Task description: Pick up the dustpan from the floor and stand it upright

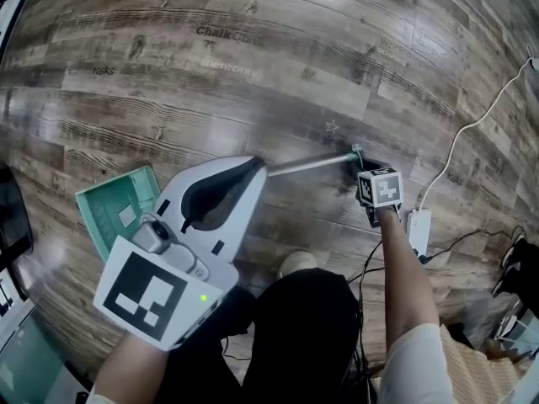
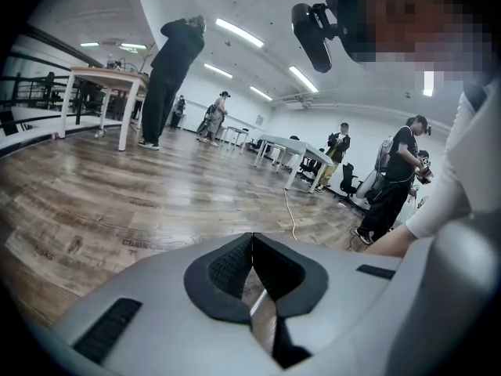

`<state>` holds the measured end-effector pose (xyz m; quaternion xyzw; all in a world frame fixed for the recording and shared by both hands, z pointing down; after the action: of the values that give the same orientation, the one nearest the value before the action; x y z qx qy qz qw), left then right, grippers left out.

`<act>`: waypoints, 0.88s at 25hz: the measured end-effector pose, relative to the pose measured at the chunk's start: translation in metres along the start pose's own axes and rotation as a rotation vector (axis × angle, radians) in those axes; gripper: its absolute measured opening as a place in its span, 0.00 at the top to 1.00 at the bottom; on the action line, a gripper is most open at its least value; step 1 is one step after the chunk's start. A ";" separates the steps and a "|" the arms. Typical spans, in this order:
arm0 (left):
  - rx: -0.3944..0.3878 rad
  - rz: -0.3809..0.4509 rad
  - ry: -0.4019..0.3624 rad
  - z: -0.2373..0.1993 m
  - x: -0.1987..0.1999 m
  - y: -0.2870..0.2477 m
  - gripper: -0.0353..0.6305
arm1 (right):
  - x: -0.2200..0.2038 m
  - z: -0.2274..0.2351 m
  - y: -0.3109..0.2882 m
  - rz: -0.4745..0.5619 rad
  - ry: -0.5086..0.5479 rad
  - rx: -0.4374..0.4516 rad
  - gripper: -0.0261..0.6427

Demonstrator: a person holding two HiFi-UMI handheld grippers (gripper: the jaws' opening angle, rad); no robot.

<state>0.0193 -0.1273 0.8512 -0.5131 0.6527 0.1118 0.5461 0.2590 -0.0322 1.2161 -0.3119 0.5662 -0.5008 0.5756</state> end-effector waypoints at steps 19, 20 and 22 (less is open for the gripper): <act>0.045 -0.092 0.131 0.057 0.060 0.109 0.91 | 0.067 -0.042 0.188 0.010 0.015 -0.008 0.83; 0.048 -0.091 0.139 0.063 0.071 0.117 0.91 | 0.071 -0.044 0.205 0.008 0.022 -0.006 0.83; 0.050 -0.087 0.148 0.074 0.096 0.132 0.91 | 0.080 -0.050 0.238 0.002 0.036 -0.008 0.83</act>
<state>-0.0286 -0.0683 0.6893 -0.5340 0.6708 0.0334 0.5135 0.2522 -0.0240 0.9597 -0.3044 0.5788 -0.5034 0.5648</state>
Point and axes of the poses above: the fingertips, and each gripper's own axes: y backward along the fingers, z to its right, x out of its top, the point moved 1 cm from there along y, backward along the fingers, and after that the axes turned 4 degrees about z, right-handed, at the moved point
